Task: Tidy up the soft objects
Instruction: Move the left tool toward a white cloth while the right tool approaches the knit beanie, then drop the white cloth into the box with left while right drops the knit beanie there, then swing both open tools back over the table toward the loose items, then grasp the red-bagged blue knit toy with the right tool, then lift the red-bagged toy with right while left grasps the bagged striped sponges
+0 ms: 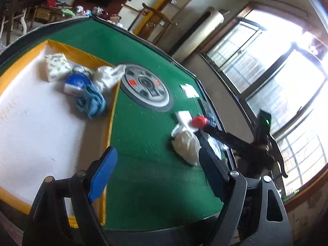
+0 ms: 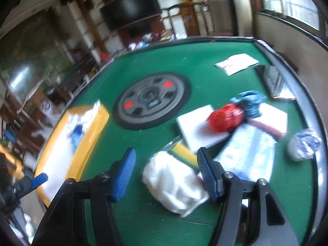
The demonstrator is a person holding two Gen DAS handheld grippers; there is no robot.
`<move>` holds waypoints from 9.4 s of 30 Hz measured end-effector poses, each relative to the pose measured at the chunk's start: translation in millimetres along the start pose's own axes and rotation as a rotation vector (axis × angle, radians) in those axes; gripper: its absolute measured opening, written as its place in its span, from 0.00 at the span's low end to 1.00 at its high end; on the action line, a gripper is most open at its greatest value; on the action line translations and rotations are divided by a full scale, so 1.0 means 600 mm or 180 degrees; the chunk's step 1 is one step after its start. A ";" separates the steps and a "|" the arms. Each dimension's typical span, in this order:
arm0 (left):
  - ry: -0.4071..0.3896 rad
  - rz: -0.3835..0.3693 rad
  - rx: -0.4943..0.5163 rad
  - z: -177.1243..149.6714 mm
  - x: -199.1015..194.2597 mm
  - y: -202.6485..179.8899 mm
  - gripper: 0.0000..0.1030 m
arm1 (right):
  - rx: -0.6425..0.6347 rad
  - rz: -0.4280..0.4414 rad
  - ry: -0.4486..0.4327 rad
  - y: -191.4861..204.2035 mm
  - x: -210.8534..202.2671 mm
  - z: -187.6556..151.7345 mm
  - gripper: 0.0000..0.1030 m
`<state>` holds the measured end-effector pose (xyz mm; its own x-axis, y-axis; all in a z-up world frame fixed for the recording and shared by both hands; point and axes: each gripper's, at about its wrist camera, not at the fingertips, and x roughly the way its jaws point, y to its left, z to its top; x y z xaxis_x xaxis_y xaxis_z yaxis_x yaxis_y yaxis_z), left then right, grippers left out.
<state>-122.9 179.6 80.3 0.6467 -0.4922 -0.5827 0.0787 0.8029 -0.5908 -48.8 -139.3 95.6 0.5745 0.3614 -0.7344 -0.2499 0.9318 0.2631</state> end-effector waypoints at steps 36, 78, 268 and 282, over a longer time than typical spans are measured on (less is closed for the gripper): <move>0.0773 0.0488 0.0384 -0.070 0.218 -0.102 0.80 | 0.1098 0.0724 -0.0286 -0.213 -0.134 -0.091 0.60; 0.0036 0.0988 0.0036 0.113 -0.059 0.201 0.28 | 0.0345 0.0311 0.0124 -0.071 -0.128 -0.135 0.45; 0.1243 0.0956 0.1956 -0.019 0.253 -0.099 0.45 | 0.1062 0.1510 0.0180 -0.173 0.068 -0.024 0.74; 0.0968 0.1242 0.1747 0.002 0.308 -0.103 0.67 | 0.1035 0.1381 0.0231 -0.181 0.068 -0.031 0.74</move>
<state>-7.6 39.4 9.8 0.4728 -0.1440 -0.8693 0.3057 0.9521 0.0085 -12.8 -226.4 25.6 0.4142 0.7224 -0.5537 -0.1916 0.6639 0.7228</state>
